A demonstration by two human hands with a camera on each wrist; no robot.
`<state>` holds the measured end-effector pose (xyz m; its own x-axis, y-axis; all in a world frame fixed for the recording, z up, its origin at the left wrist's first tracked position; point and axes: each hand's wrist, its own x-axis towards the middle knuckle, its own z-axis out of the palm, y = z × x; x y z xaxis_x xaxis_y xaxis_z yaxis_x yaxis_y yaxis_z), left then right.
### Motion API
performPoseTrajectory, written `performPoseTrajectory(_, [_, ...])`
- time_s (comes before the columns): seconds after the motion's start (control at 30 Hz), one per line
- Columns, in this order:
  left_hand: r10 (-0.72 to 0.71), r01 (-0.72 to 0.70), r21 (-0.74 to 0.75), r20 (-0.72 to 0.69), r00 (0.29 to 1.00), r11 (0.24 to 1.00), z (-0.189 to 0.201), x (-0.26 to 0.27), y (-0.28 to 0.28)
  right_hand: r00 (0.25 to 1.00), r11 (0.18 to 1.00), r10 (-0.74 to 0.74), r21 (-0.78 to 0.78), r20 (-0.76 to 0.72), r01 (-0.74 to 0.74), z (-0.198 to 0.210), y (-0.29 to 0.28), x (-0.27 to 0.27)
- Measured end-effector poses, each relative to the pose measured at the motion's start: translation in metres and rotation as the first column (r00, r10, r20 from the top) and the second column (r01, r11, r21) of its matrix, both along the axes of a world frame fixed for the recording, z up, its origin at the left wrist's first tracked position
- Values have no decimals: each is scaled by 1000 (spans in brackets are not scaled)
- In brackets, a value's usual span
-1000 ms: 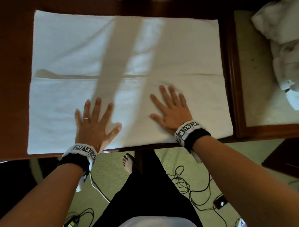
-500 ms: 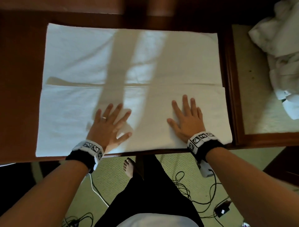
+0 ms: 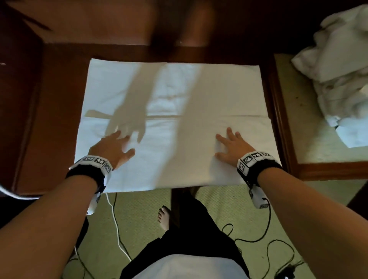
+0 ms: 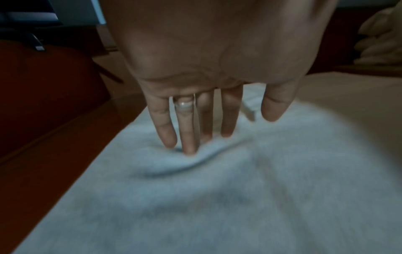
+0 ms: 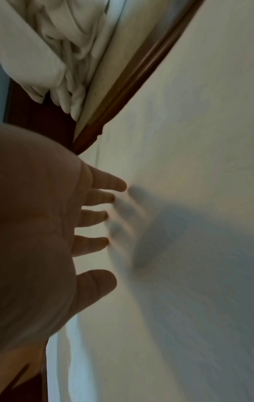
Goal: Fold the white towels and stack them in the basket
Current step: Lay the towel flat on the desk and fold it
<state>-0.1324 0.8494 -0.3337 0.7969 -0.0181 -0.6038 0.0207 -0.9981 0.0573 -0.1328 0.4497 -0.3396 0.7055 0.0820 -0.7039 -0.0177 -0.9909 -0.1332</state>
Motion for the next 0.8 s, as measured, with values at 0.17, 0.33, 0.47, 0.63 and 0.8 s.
performPoseTrajectory(0.17, [63, -63, 1, -91, 994, 998, 23, 43, -7, 997, 999, 9, -48, 81, -5, 24, -3, 21])
performPoseTrajectory(0.33, [99, -99, -47, -11, 995, 994, 35, 104, -15, 965, 991, -134, 12, 224, 135, 36, -12, 83])
performPoseTrajectory(0.47, [132, -116, -102, 166, 977, 988, 29, 173, -26, 932, 995, -94, 19, 351, 94, 23, -19, 156])
performPoseTrajectory(0.63, [-19, 21, -7, 234, 972, 1000, -1, 231, -30, 915, 998, -31, -41, 403, 52, -2, -27, 226])
performPoseTrajectory(0.8, [-198, 177, 117, 203, 959, 977, -27, 255, -22, 908, 995, 58, -101, 415, -17, -23, -35, 253])
